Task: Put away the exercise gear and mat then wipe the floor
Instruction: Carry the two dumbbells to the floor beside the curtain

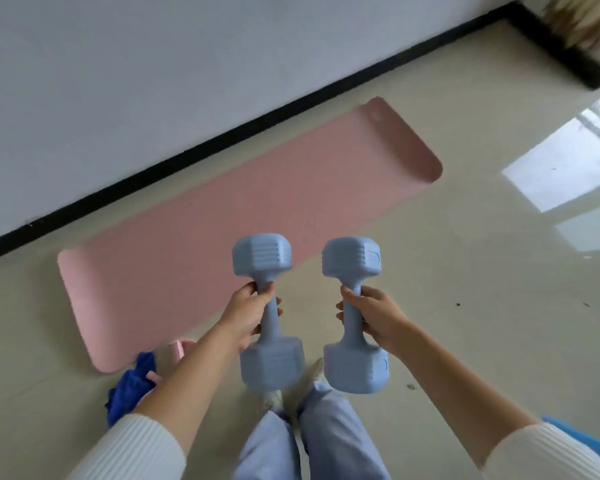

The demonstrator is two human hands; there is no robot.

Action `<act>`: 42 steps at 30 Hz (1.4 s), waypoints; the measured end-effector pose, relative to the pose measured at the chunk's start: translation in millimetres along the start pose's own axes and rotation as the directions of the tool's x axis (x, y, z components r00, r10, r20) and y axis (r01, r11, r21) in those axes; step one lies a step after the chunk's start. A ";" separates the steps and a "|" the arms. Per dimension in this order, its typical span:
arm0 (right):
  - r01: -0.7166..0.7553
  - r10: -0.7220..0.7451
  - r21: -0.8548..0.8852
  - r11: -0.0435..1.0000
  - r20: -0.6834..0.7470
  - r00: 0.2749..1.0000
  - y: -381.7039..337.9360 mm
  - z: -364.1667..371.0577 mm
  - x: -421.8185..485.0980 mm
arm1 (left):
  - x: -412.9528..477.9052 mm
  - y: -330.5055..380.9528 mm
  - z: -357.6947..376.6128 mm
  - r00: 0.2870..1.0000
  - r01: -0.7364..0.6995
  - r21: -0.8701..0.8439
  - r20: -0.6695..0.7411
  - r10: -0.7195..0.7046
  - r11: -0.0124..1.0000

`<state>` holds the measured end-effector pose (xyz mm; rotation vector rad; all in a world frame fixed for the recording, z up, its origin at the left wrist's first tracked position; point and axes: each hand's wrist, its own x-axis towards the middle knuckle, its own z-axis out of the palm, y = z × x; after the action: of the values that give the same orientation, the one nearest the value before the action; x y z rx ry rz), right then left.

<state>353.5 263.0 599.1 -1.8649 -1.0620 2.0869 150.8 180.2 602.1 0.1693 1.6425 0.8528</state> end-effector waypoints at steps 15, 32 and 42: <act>0.052 0.058 0.341 0.939 -0.305 0.951 -90.0 -374.6 6.1 | 44.7 163.0 424.4 0.947 -0.121 0.401 0.321 -0.016 0.908; 0.140 0.104 0.397 0.907 -0.533 0.840 -374.4 -755.6 208.3 | 256.5 451.1 855.5 0.878 -0.301 0.554 0.479 -0.002 0.776; 0.130 0.190 0.486 0.864 -0.554 0.811 -527.5 -956.6 340.3 | 372.8 616.6 1081.6 0.878 -0.314 0.603 0.478 -0.018 0.733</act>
<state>978.6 1219.9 652.3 -2.0143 -0.2884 1.4109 816.1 1294.8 666.5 0.9603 1.4184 0.2538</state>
